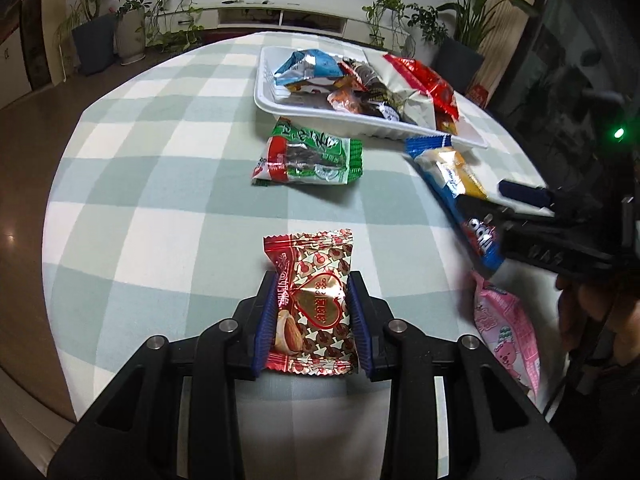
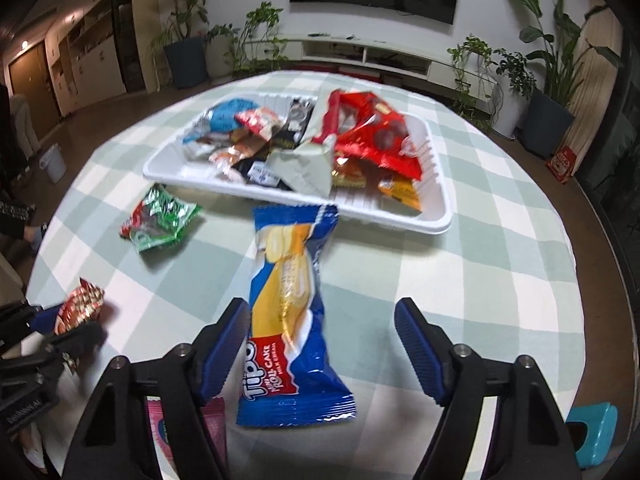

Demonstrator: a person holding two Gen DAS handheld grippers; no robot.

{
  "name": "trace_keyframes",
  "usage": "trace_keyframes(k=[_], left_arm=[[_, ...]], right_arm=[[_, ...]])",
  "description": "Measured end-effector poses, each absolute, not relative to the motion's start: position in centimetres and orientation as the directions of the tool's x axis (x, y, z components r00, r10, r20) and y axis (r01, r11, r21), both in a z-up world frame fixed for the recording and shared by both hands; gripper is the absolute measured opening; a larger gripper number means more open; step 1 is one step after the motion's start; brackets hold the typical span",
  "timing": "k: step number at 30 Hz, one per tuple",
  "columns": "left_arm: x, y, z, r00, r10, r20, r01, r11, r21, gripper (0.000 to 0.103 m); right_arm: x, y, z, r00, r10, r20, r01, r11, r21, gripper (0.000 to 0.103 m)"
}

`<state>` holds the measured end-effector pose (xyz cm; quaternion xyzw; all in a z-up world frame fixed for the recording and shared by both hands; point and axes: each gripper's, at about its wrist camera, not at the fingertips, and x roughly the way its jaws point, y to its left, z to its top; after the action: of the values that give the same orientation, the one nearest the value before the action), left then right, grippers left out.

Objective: Organize snacks
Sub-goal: 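Grasp blue cake packet with right tool while left tool holds candy packet, then carry both packets into the white tray and open both tools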

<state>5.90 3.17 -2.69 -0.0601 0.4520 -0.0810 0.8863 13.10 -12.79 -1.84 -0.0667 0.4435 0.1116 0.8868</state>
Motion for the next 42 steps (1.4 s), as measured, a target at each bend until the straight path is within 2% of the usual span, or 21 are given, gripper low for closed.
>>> trace_keyframes(k=[3, 5, 6, 7, 10, 18, 27, 32, 42], left_arm=[[5.9, 3.0, -3.0, 0.575, -0.207, -0.792, 0.093, 0.978, -0.189, 0.031], [5.9, 3.1, -3.0, 0.578, -0.214, -0.788, 0.095, 0.976, -0.196, 0.031], [5.9, 3.1, -3.0, 0.578, -0.217, -0.787, 0.094, 0.975, -0.2, 0.031], [6.0, 3.2, -3.1, 0.579, -0.221, -0.785, 0.094, 0.974, -0.205, 0.031], [6.0, 3.3, -3.1, 0.581, -0.228, -0.782, 0.094, 0.972, -0.214, 0.031], [5.9, 3.2, -3.0, 0.588, -0.223, -0.777, 0.094, 0.974, -0.208, 0.031], [5.7, 3.9, -2.0, 0.604, -0.269, -0.75, 0.085, 0.958, -0.275, 0.031], [7.0, 4.6, 1.0, 0.635, -0.303, -0.711, 0.092, 0.943, -0.32, 0.031], [17.2, 2.8, 10.2, 0.718, -0.29, -0.633, 0.184, 0.956, -0.229, 0.031]], right_arm=[[13.3, -12.1, -2.6, 0.564, 0.124, -0.817, -0.276, 0.96, -0.045, 0.073], [13.6, -11.6, -3.4, 0.541, 0.108, -0.834, -0.287, 0.956, -0.062, 0.068], [13.6, -11.6, -3.2, 0.548, 0.119, -0.828, -0.289, 0.956, -0.054, 0.063], [13.7, -11.6, -3.3, 0.541, 0.129, -0.831, -0.295, 0.954, -0.044, 0.051], [13.7, -11.6, -3.2, 0.522, 0.182, -0.834, -0.31, 0.951, 0.013, 0.036], [13.6, -12.9, -2.3, 0.506, 0.268, -0.82, -0.292, 0.947, 0.13, 0.031], [12.3, -15.2, 1.7, 0.606, 0.4, -0.688, -0.282, 0.916, 0.284, 0.03], [12.7, -16.3, 3.6, 0.667, 0.407, -0.624, -0.258, 0.912, 0.319, 0.03], [17.8, -16.4, 10.0, 0.744, 0.441, -0.503, -0.286, 0.89, 0.356, 0.03]])
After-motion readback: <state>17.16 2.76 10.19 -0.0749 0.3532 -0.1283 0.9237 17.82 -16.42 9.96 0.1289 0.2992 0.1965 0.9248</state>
